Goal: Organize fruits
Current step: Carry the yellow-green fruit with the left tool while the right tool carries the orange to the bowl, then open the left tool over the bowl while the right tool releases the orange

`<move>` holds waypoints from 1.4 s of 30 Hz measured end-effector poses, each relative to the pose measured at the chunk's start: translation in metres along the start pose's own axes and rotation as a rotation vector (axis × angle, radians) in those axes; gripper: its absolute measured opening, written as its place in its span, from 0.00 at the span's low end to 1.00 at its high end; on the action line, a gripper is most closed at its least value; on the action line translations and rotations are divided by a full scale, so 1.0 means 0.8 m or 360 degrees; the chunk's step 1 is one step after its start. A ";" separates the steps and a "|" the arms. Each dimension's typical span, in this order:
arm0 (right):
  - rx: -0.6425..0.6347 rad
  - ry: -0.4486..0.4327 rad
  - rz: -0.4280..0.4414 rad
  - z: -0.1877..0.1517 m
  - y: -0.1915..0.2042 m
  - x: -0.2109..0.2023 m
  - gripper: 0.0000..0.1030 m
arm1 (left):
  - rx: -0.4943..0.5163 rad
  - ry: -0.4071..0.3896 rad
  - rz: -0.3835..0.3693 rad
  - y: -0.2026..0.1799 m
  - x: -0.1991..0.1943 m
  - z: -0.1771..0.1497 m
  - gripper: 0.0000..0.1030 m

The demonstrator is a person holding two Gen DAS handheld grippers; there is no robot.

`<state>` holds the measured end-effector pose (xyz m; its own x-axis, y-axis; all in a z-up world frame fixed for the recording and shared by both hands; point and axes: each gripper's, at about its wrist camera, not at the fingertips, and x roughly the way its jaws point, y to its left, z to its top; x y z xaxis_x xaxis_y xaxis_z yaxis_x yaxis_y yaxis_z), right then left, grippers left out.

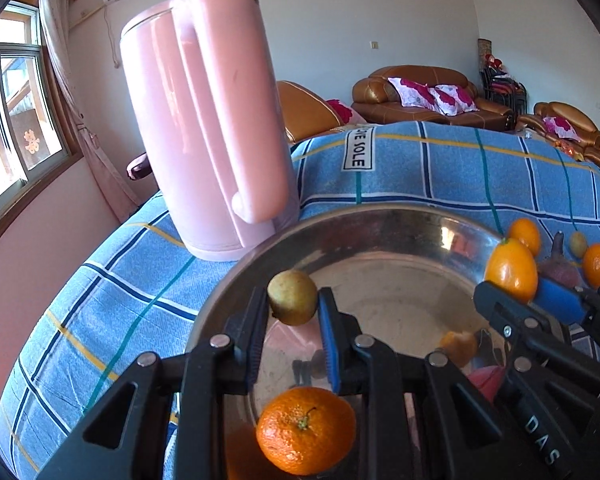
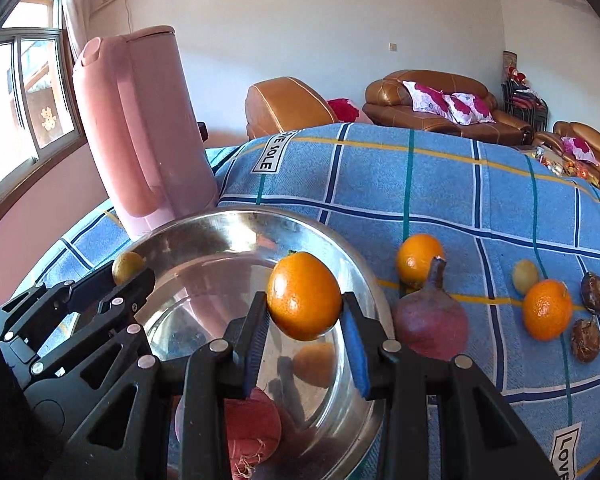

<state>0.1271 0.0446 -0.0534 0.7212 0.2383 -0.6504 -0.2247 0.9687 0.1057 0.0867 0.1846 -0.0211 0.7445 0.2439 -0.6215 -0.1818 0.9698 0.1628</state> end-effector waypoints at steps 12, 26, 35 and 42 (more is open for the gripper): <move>-0.0035 0.0090 0.0019 -0.001 0.005 0.011 0.38 | -0.0006 0.0031 0.0014 0.000 0.006 0.000 0.26; 0.0061 -0.0004 0.0025 -0.001 -0.008 -0.001 0.41 | -0.0107 -0.0040 0.0014 0.012 -0.003 0.000 0.75; 0.0236 -0.0628 -0.0209 -0.008 -0.052 -0.085 0.81 | -0.0209 -0.0196 -0.0128 0.019 -0.025 -0.002 0.99; 0.0148 -0.0859 -0.0539 -0.013 -0.058 -0.115 0.88 | -0.0202 -0.0358 -0.0119 0.014 -0.047 -0.006 1.00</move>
<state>0.0642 -0.0228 -0.0061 0.9760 -0.1035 -0.1915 0.1134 0.9927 0.0416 0.0536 0.1865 0.0001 0.8804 0.1770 -0.4399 -0.1891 0.9818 0.0166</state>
